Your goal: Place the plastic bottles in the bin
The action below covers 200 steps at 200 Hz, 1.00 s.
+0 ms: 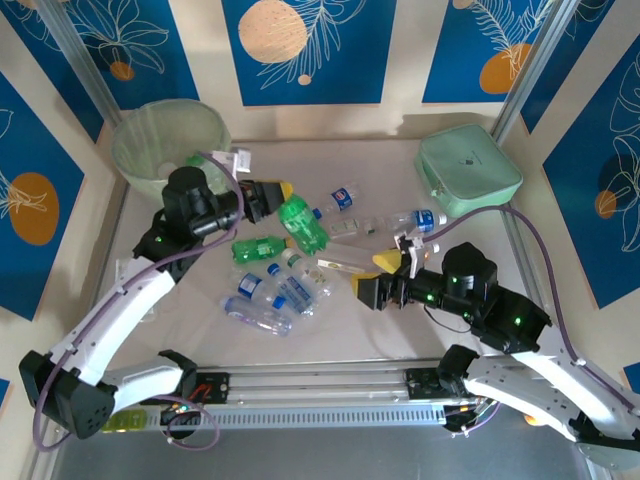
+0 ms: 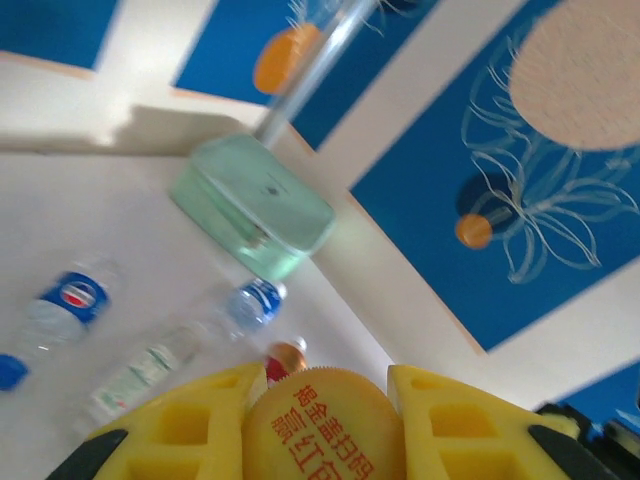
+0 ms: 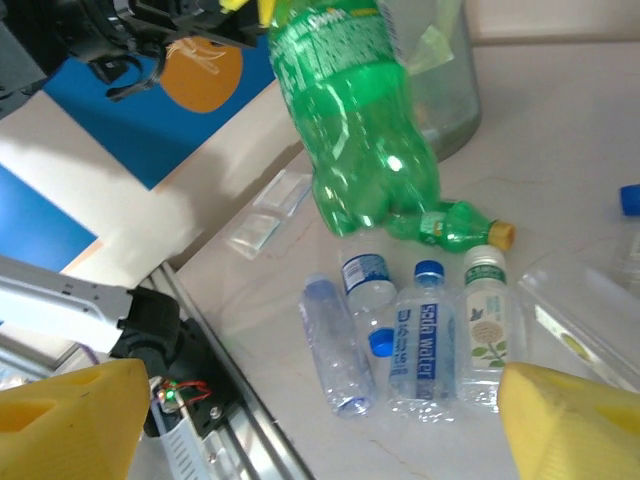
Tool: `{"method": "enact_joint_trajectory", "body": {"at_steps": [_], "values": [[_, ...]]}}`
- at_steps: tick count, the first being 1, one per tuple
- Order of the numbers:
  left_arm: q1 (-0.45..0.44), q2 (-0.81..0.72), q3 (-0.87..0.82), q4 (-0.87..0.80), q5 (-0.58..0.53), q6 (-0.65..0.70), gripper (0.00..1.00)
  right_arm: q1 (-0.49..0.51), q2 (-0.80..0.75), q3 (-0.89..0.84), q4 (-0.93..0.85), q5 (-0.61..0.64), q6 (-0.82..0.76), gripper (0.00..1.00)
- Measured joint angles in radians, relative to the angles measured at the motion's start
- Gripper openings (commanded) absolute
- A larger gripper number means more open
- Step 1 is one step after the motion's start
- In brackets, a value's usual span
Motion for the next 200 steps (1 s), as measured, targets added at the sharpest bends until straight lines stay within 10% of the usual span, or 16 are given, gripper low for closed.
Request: {"method": "enact_joint_trajectory", "body": {"at_steps": [200], "values": [[0.347, 0.355, 0.716, -0.365, -0.758, 0.122, 0.00, -0.120, 0.014, -0.006, -0.114, 0.141, 0.047, 0.88]]}}
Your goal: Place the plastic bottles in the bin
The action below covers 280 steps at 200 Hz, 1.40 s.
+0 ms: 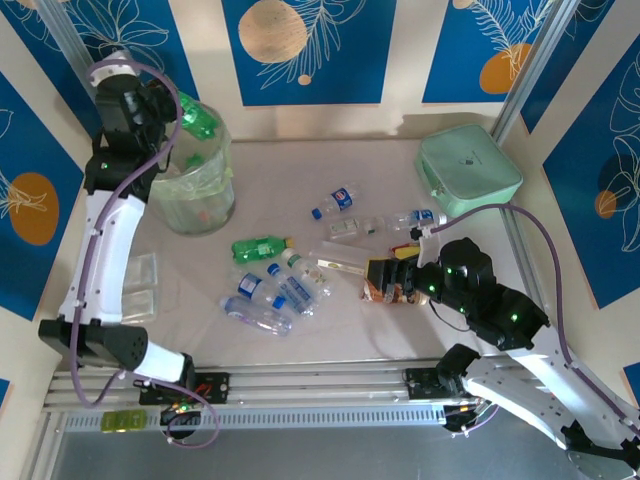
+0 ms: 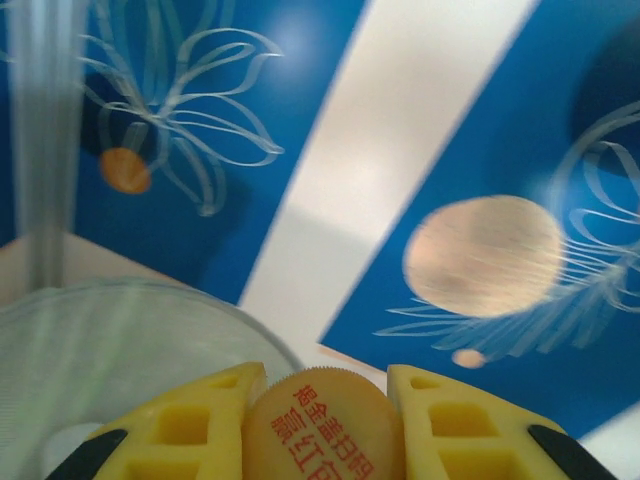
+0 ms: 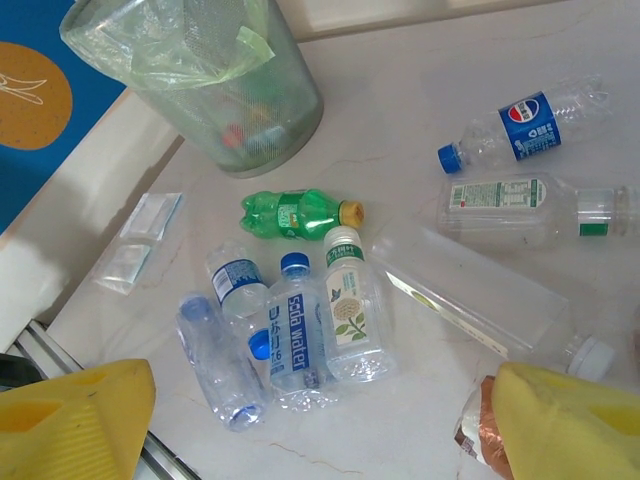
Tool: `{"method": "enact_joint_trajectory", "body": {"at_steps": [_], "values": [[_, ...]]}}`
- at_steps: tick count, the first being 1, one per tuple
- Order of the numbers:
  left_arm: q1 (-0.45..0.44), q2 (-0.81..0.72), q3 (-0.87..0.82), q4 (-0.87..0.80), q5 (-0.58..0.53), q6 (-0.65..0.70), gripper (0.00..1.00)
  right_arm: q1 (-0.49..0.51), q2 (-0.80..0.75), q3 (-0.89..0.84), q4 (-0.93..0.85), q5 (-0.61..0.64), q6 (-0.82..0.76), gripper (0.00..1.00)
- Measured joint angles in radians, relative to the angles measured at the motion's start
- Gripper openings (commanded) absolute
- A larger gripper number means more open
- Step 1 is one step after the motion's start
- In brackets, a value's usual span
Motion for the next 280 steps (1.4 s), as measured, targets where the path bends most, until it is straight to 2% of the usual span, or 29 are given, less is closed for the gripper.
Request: {"method": "enact_joint_trajectory", "body": {"at_steps": [35, 56, 116, 157, 173, 205, 225, 249, 280], "values": [[0.116, 0.108, 0.065, -0.083, -0.013, -0.071, 0.00, 0.000, 0.000, 0.000, 0.003, -0.008, 0.002, 0.87], [0.152, 0.199, 0.126, -0.172, -0.039, -0.121, 0.00, 0.000, 0.000, -0.007, 0.008, -0.016, 0.003, 0.87], [0.158, 0.470, 0.397, -0.509, -0.164, -0.196, 0.00, 0.000, 0.020, -0.058, 0.029, -0.031, 0.018, 0.86], [0.158, 0.546, 0.425, -0.636, -0.218, -0.213, 0.00, -0.002, 0.039, -0.058, 0.034, -0.034, 0.021, 0.86], [0.156, 0.566, 0.425, -0.658, -0.237, -0.212, 0.09, -0.002, 0.039, -0.058, 0.034, -0.033, 0.025, 0.86], [0.153, 0.605, 0.426, -0.680, -0.294, -0.208, 0.17, -0.002, 0.039, -0.065, 0.038, -0.033, 0.032, 0.87], [0.152, 0.624, 0.430, -0.693, -0.310, -0.207, 0.41, -0.002, 0.039, -0.068, 0.037, -0.034, 0.036, 0.86], [0.150, 0.632, 0.439, -0.716, -0.314, -0.210, 0.59, -0.002, 0.039, -0.068, 0.037, -0.034, 0.036, 0.86], [0.142, 0.632, 0.464, -0.723, -0.314, -0.229, 0.63, -0.002, 0.039, -0.068, 0.037, -0.034, 0.036, 0.86]]}}
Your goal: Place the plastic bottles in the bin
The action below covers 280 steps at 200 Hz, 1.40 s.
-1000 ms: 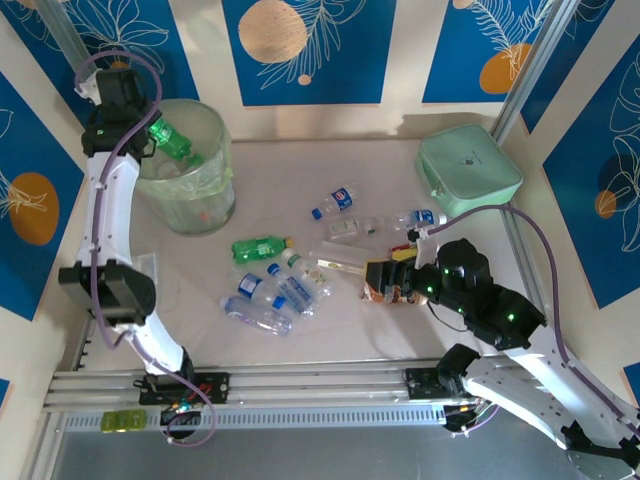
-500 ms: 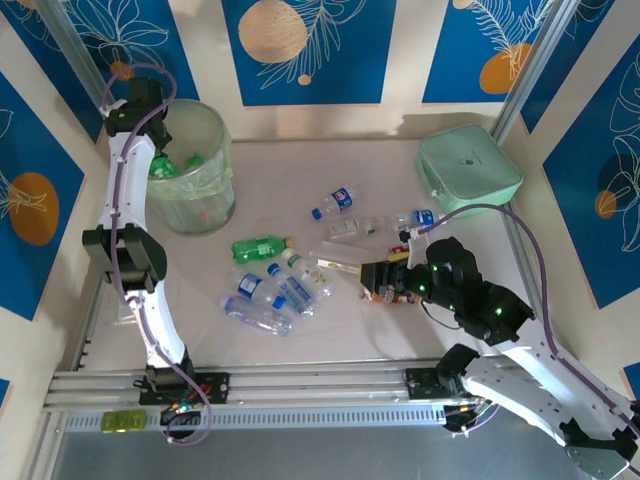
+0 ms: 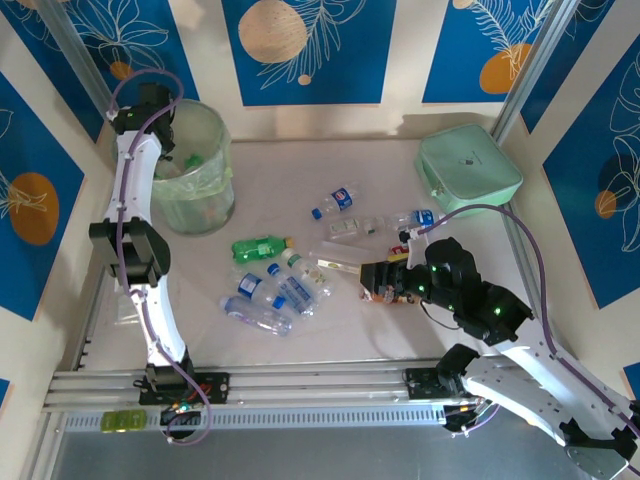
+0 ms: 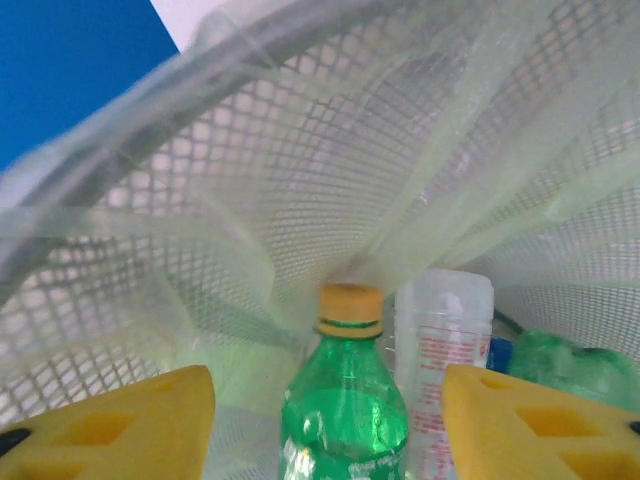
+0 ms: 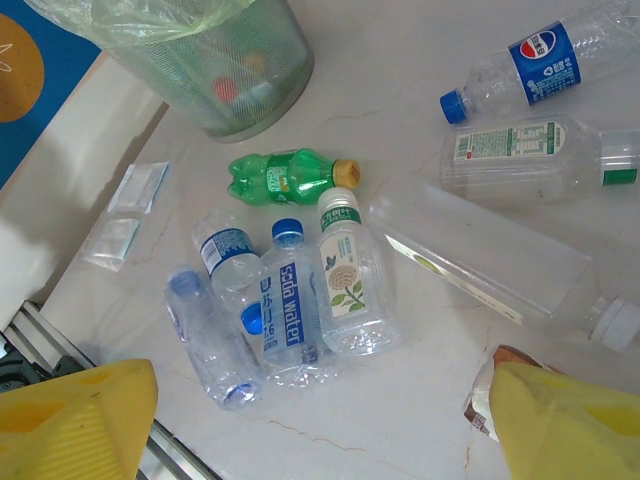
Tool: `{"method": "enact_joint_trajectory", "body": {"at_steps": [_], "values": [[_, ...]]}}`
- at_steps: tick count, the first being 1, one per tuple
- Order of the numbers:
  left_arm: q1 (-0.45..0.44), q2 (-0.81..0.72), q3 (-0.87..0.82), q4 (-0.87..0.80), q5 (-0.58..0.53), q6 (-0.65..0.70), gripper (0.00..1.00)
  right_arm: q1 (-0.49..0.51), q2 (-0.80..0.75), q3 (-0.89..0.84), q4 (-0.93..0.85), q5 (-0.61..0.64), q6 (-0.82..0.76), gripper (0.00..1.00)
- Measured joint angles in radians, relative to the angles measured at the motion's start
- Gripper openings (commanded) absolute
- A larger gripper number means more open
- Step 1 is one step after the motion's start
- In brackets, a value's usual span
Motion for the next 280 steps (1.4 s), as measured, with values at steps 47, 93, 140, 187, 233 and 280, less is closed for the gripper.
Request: {"method": "enact_joint_trajectory", "body": {"at_steps": [47, 93, 140, 187, 233, 280], "values": [[-0.016, -0.040, 0.016, -0.014, 0.023, -0.006, 0.63, 0.000, 0.008, 0.002, -0.003, 0.000, 0.000, 0.85], [-0.164, -0.235, -0.075, 0.026, 0.034, 0.024, 0.62, 0.000, 0.035, 0.019, -0.048, 0.055, 0.045, 0.83], [-0.405, -0.560, -0.302, 0.142, 0.035, 0.045, 0.63, -0.014, 0.104, 0.090, -0.227, 0.173, 0.222, 0.79], [-0.537, -0.840, -0.642, 0.266, 0.051, 0.043, 0.63, -0.138, 0.169, 0.115, -0.499, 0.259, 0.679, 0.66], [-0.569, -0.985, -0.884, 0.329, 0.093, 0.047, 0.66, -0.436, 0.163, -0.018, -0.496, 0.129, 0.895, 0.62], [-0.571, -1.180, -1.175, 0.644, 0.476, 0.207, 0.69, -0.591, 0.308, -0.103, -0.401, -0.013, 0.954, 0.63]]}}
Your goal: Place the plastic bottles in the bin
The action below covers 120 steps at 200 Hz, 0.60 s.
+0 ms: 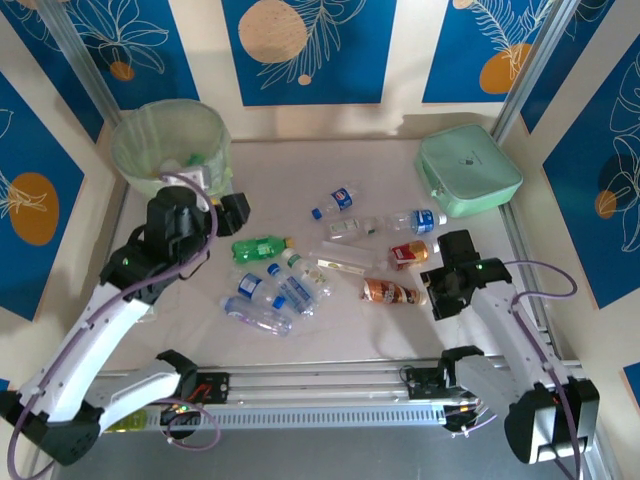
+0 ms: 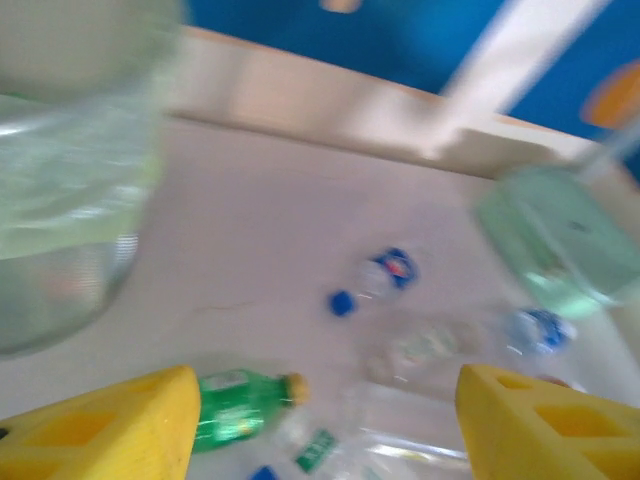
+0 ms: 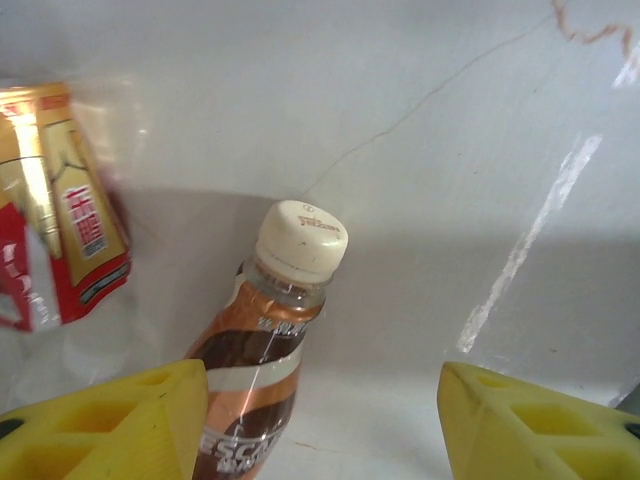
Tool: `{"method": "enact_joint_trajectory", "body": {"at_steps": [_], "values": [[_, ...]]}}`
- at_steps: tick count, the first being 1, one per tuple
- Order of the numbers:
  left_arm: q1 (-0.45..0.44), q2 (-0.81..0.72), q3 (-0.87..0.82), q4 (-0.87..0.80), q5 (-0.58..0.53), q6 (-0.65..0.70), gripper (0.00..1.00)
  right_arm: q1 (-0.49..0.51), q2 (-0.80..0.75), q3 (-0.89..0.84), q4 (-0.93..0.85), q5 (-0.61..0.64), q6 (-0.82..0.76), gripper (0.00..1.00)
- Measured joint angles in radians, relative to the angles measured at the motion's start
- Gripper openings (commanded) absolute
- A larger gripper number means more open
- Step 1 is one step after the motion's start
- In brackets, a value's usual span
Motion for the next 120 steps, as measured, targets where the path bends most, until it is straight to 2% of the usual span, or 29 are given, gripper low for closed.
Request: {"method": "enact_joint_trajectory", "body": {"at_steps": [23, 48, 94, 120], "values": [[0.000, -0.037, -0.069, 0.104, 0.183, 0.049, 0.69, -0.023, 0.047, -0.032, 0.064, -0.037, 0.017, 0.64], [0.000, -0.020, -0.077, 0.159, 0.281, 0.077, 0.69, -0.038, 0.097, -0.061, 0.131, -0.061, 0.032, 0.67], [0.000, -0.025, -0.114, 0.200, 0.319, 0.109, 0.68, -0.041, 0.211, -0.107, 0.259, -0.091, 0.053, 0.66], [0.000, -0.025, -0.119, 0.209, 0.319, 0.121, 0.68, -0.039, 0.246, -0.116, 0.306, -0.093, 0.059, 0.59]]}}
